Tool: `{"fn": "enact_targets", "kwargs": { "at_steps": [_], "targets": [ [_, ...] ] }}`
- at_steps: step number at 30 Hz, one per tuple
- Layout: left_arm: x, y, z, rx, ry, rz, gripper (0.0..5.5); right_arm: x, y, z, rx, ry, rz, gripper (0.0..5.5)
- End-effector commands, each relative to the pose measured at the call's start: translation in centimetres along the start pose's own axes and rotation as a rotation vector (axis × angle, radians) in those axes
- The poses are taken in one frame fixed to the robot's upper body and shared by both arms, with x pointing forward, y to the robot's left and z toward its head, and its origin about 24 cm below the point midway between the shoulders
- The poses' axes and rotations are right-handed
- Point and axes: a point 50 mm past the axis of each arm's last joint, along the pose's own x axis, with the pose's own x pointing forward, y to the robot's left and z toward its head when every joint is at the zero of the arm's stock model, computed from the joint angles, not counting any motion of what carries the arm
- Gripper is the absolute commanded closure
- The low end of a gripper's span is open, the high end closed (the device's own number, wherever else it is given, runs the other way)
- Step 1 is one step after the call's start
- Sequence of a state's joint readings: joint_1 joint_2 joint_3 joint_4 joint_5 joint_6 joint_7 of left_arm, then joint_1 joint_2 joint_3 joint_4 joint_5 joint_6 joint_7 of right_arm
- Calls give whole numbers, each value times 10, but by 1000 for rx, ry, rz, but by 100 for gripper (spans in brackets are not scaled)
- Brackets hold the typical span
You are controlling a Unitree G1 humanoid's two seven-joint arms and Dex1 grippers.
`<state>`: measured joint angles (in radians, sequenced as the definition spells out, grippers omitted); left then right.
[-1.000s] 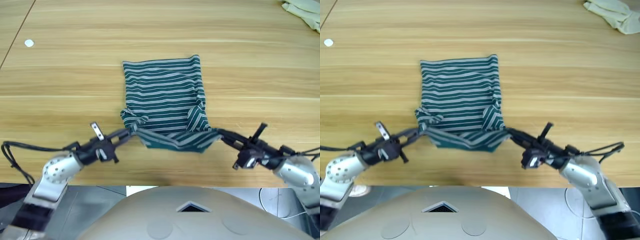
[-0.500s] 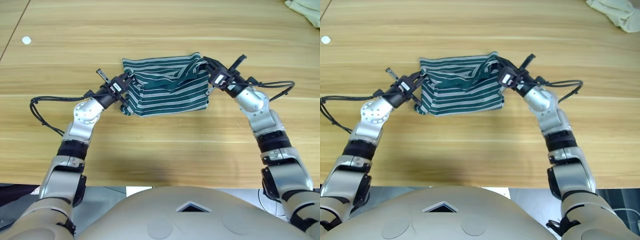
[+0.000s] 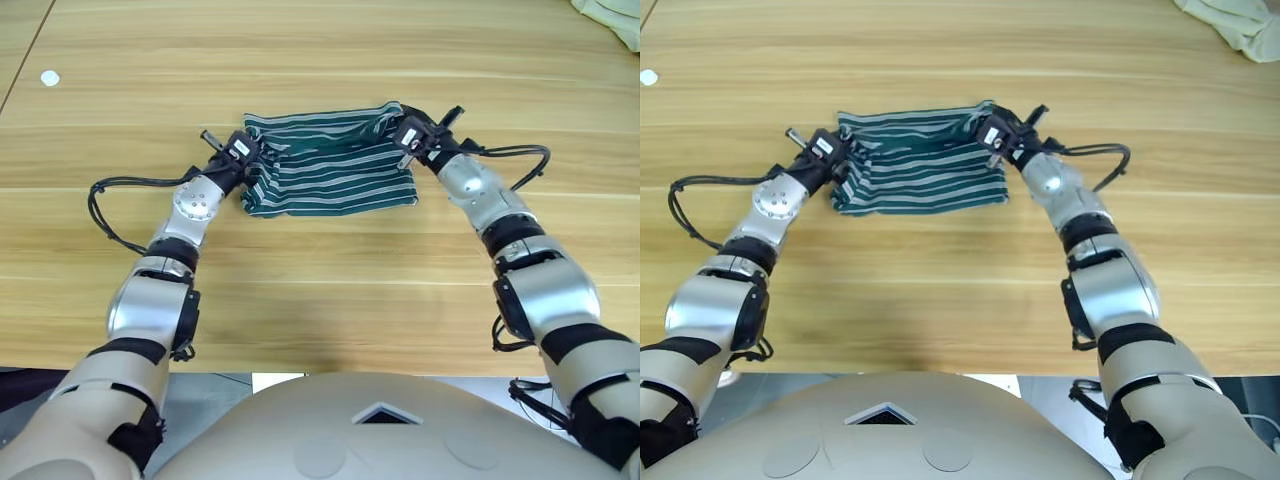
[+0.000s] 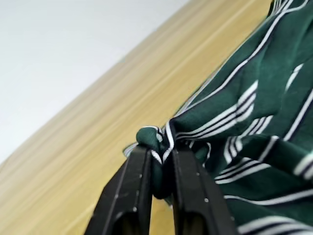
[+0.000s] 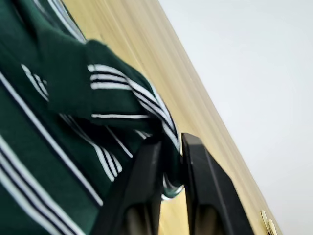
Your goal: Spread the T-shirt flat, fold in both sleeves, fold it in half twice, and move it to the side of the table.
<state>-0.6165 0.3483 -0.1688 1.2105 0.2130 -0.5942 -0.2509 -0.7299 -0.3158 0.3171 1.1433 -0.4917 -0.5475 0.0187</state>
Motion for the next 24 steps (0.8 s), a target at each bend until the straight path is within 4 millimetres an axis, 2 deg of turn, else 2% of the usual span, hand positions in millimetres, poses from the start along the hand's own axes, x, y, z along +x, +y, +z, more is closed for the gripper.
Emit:
{"fn": "enact_targets", "kwargs": {
  "at_steps": [1, 5, 7, 11, 14, 16, 17, 19, 21, 24],
  "targets": [
    [8, 8, 6, -6, 24, 25, 417, 9, -4, 6, -8, 13, -31, 403],
    [16, 20, 15, -45, 40, 139, 354, 17, -7, 14, 31, 18, -95, 332],
    [22, 31, 25, -73, 31, 215, 330, 21, -4, 24, 56, -23, -108, 330],
    [31, 49, 38, -80, 78, 300, 330, 27, 10, 47, 100, -127, -124, 330],
    [23, 63, 28, -93, 156, 396, 330, 24, 41, 69, 38, -261, -23, 330],
    [12, 65, 11, -119, 204, 434, 330, 18, 75, 79, -66, -313, 131, 330],
    [7, 63, 3, -134, 221, 438, 330, 13, 93, 81, -145, -334, 225, 330],
    [-1, 59, -8, -158, 231, 437, 330, 5, 116, 80, -267, -346, 377, 330],
    [-5, 54, -14, -182, 219, 434, 330, 3, 123, 76, -343, -329, 486, 330],
    [-6, 44, -13, -203, 148, 411, 330, 9, 109, 70, -446, -290, 561, 330]
  ]
}}
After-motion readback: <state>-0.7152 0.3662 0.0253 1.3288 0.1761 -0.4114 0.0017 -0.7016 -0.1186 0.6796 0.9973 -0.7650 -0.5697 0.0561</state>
